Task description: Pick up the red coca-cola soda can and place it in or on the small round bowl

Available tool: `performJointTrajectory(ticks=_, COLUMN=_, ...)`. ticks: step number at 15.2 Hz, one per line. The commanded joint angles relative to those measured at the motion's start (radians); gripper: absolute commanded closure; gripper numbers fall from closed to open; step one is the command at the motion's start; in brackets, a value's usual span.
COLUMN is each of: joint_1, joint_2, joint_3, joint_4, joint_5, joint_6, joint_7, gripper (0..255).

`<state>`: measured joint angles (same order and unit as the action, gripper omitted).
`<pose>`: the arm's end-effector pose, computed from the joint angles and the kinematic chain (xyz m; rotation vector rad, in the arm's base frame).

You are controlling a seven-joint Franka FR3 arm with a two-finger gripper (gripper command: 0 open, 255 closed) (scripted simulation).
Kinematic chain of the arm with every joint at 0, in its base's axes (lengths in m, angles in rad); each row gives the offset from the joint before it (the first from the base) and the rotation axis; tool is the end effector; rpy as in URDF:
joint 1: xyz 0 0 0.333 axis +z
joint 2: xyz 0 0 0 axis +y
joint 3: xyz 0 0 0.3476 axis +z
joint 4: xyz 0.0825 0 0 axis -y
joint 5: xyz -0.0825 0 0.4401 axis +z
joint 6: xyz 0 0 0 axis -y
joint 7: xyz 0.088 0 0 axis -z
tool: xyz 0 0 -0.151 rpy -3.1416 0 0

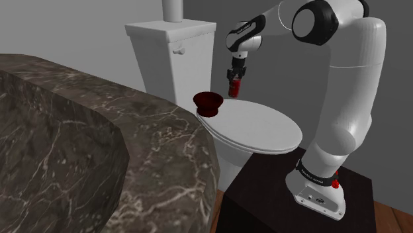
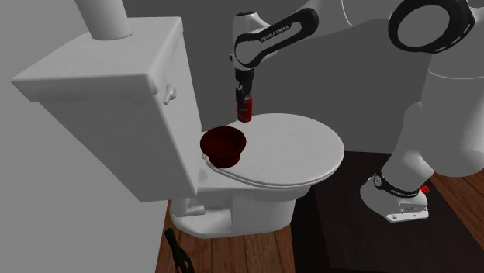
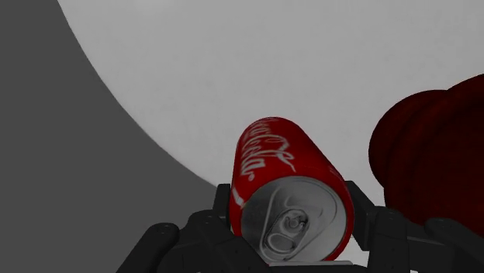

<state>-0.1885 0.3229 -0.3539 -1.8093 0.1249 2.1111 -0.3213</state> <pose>0.6024 -0.3373 0.3315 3.1100 -0.4202 -0.0003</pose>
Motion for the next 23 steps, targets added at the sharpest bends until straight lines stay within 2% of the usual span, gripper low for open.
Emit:
performJointTrajectory(ticks=1, joint_1=0.003, joint_2=-0.013, joint_3=-0.002, joint_4=0.012, joint_5=-0.006, joint_6=-0.024, joint_7=0.006, gripper=255)
performJointTrajectory(ticks=17, joint_1=0.007, joint_2=-0.071, joint_3=-0.011, joint_4=0.142, joint_5=-0.034, joint_6=-0.208, joint_7=0.024, gripper=255)
performJointTrajectory(ticks=23, joint_1=0.091, joint_2=-0.091, joint_3=0.034, joint_4=0.154, joint_5=-0.053, joint_6=-0.235, joint_7=0.159, gripper=255)
